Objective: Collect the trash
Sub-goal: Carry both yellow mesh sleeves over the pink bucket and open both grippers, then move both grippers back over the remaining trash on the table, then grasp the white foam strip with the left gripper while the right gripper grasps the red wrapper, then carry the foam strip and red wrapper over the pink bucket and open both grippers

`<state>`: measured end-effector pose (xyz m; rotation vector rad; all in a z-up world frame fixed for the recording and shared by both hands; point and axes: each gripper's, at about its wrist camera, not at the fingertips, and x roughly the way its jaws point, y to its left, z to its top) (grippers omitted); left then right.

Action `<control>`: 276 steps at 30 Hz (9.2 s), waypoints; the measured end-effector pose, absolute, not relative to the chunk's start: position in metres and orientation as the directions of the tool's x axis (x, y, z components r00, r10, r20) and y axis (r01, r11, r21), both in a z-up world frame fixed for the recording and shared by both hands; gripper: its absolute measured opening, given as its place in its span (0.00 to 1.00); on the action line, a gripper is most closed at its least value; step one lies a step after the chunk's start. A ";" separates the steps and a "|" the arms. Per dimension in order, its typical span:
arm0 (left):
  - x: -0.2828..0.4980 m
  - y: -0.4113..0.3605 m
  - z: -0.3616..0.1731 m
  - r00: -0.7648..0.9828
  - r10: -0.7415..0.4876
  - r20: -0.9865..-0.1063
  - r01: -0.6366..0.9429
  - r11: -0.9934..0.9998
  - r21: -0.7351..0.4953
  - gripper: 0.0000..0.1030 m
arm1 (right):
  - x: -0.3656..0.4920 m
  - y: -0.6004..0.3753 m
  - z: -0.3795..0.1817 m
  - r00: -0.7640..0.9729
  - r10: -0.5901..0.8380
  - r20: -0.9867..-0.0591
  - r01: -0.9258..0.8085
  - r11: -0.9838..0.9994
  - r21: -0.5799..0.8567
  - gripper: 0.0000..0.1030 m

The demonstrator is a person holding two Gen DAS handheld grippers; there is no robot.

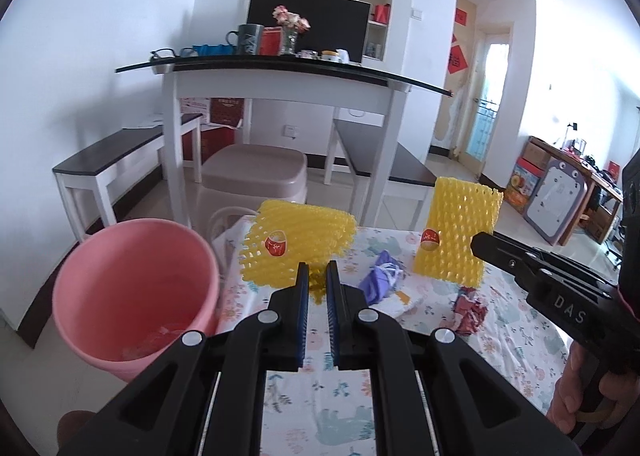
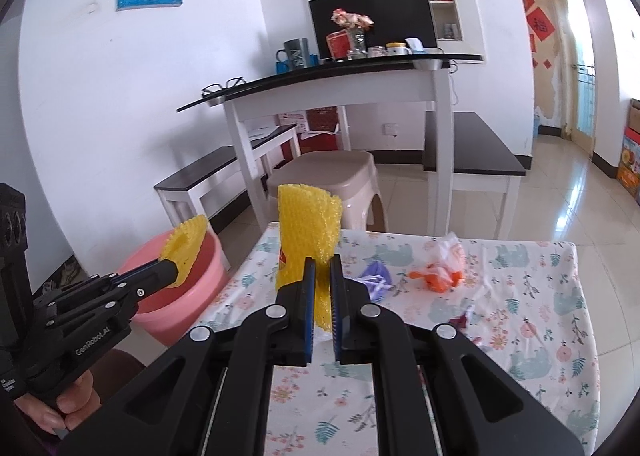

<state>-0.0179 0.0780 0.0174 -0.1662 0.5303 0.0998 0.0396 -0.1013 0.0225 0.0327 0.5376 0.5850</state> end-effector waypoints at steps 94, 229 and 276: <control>-0.046 0.199 -0.024 0.761 0.236 -0.605 -0.416 0.892 -0.175 0.39 | 0.044 0.052 -0.021 0.454 0.643 -0.616 -0.703 0.684 0.196 0.25; -0.028 0.093 -0.002 0.823 0.077 -0.563 -0.167 0.980 -0.110 0.20 | 0.037 -0.085 -0.001 0.667 0.493 -0.558 -0.503 0.851 0.151 0.13; -0.038 0.236 -0.060 0.677 0.307 -0.669 -0.537 0.827 -0.164 0.21 | 0.063 0.116 -0.027 0.470 0.600 -0.647 -0.733 0.674 0.093 0.13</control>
